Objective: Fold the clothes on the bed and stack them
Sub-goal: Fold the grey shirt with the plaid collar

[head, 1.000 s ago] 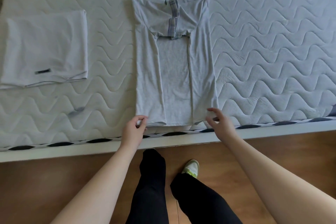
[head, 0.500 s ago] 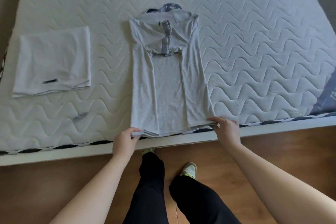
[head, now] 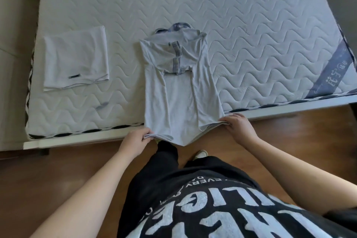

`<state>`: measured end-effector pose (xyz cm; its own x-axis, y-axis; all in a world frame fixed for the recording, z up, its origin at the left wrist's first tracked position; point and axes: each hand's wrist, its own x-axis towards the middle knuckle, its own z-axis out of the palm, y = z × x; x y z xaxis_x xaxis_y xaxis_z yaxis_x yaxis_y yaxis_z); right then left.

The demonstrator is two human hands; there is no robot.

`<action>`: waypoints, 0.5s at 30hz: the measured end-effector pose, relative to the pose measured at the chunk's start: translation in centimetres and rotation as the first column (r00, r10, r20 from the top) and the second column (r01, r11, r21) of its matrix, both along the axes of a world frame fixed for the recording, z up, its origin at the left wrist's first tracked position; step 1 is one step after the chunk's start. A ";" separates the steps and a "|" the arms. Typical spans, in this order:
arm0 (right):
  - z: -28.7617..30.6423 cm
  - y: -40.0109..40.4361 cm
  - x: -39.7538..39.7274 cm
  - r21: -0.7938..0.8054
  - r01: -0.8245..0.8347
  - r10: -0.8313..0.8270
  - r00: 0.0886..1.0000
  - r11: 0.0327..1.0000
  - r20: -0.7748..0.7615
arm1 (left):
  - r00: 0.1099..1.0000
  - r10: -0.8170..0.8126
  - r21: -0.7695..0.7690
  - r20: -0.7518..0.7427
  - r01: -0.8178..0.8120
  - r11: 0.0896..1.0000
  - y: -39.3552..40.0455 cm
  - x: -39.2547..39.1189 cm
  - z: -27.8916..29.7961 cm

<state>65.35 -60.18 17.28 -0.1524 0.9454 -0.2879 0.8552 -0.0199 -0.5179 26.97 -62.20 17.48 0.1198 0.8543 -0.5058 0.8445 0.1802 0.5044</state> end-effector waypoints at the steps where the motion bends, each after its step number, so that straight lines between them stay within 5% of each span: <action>1: 0.4 0.0 0.1 -0.028 -0.019 0.019 1.000 0.999 -0.001 | 1.000 -0.012 -0.031 -0.001 0.011 0.999 0.0 -0.4 0.2; 5: 1.4 0.6 -0.1 -0.097 -0.077 0.079 0.997 0.992 0.017 | 0.999 -0.030 -0.088 -0.014 0.028 0.996 0.5 -1.3 1.0; 15: 2.4 10.2 -3.0 -0.050 0.140 -0.143 0.988 0.989 -0.057 | 0.995 0.009 0.007 0.097 -0.010 1.000 10.0 -2.5 2.6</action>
